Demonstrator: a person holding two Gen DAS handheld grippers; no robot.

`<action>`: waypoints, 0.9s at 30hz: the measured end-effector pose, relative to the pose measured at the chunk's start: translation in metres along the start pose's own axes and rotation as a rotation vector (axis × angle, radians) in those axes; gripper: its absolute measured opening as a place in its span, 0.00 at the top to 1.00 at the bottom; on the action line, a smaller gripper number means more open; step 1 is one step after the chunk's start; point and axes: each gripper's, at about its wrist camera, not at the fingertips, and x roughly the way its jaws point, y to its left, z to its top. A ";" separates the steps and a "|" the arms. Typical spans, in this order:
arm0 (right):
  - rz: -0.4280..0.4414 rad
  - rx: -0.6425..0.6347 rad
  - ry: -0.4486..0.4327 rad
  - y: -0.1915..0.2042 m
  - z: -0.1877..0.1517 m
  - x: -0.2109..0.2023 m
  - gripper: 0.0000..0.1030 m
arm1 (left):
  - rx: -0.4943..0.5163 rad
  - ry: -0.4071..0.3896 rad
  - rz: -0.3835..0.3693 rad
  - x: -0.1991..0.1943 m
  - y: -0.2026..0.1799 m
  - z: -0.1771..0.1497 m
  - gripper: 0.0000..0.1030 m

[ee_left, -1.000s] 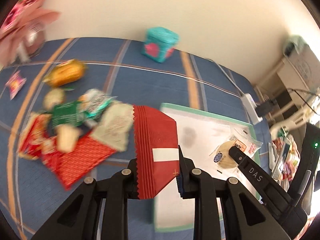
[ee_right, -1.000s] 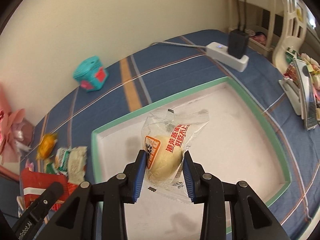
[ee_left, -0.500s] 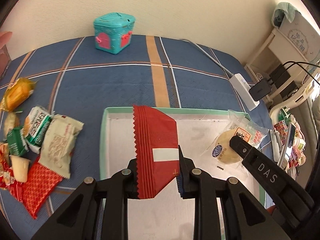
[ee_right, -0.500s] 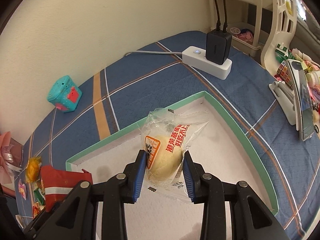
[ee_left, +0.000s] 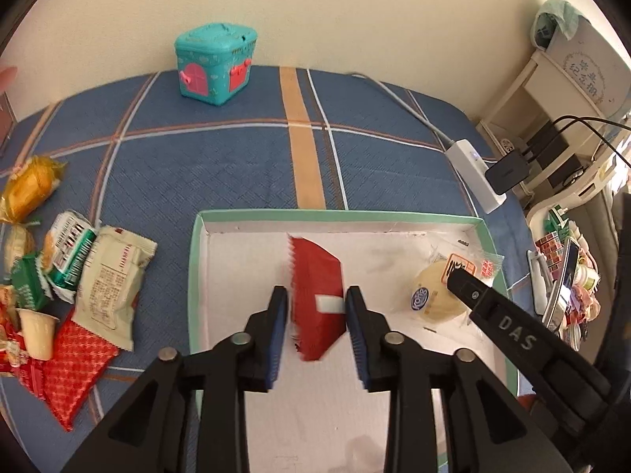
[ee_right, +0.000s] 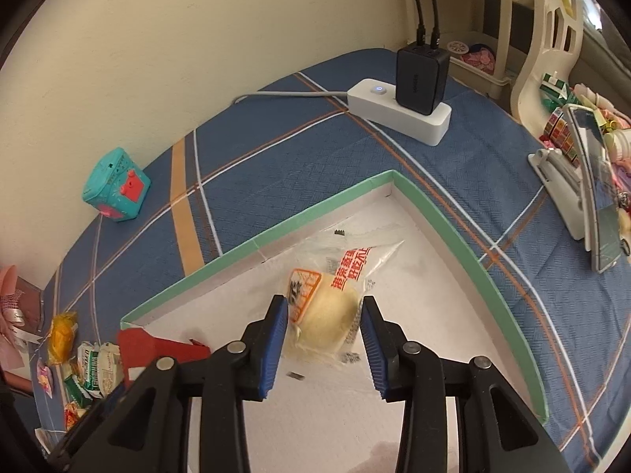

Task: Organize snacks
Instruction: 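Carry both packs into the white tray and open both tools, then move both tools back over the snack pile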

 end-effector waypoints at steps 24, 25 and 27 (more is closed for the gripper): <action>0.051 -0.097 -0.011 0.006 -0.010 -0.033 0.00 | -0.198 -0.014 0.174 -0.039 0.059 -0.017 0.14; 0.054 -0.097 -0.013 0.006 -0.011 -0.034 0.00 | -0.212 -0.012 0.187 -0.038 0.065 -0.018 0.11; 0.052 -0.098 -0.016 0.007 -0.012 -0.035 0.00 | -0.248 -0.005 0.206 -0.037 0.077 -0.020 0.06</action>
